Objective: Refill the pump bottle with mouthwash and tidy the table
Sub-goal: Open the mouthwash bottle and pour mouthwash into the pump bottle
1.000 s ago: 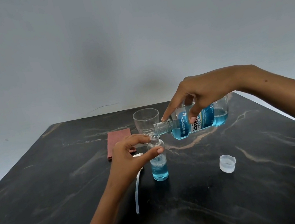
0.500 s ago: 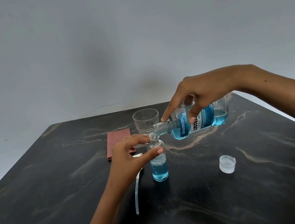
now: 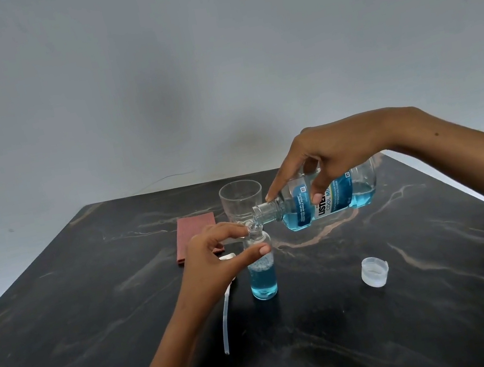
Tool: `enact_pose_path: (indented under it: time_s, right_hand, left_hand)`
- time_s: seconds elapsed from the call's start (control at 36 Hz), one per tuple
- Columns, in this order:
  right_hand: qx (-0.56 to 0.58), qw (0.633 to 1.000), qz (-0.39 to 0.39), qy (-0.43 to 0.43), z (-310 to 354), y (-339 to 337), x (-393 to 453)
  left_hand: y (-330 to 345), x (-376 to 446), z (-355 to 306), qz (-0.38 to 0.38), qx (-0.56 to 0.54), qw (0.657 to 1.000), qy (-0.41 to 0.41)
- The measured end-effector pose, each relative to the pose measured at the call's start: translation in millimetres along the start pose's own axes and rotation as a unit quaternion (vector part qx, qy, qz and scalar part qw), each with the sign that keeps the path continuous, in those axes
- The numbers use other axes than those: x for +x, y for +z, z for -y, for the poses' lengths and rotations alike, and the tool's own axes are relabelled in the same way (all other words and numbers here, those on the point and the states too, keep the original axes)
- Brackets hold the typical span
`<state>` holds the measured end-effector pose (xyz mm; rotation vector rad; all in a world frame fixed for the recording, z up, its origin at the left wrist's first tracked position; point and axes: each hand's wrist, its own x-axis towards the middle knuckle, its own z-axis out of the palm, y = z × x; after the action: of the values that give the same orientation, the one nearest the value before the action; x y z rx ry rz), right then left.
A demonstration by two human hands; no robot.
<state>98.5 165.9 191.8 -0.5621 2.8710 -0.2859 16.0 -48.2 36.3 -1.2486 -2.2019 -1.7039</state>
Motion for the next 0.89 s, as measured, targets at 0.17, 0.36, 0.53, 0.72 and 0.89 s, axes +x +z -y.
enact_pose_path:
  time_s: [0.17,0.36,0.53,0.72,0.89]
  right_hand:
    - [0.001,1.000,-0.010,-0.007,-2.1,0.8,0.3]
    - [0.001,1.000,-0.009,-0.009,-1.6,0.4,1.1]
    - [-0.001,1.000,-0.007,-0.006,-2.5,0.2,2.1]
    - [-0.002,1.000,-0.007,-0.005,-1.9,0.0,3.1]
    - [-0.010,1.000,-0.003,-0.002,0.9,-1.1,2.7]
  left_hand:
    - [0.3,-0.2,-0.5,0.002,0.001,1.000,-0.004]
    - [0.4,0.0,-1.0,0.004,0.004,1.000,-0.005]
    - [-0.1,-0.3,-1.4,0.004,0.008,1.000,0.001]
    - [-0.1,0.1,-1.8,0.003,0.011,1.000,0.005]
    - [-0.1,0.3,-3.1,0.005,0.004,1.000,0.005]
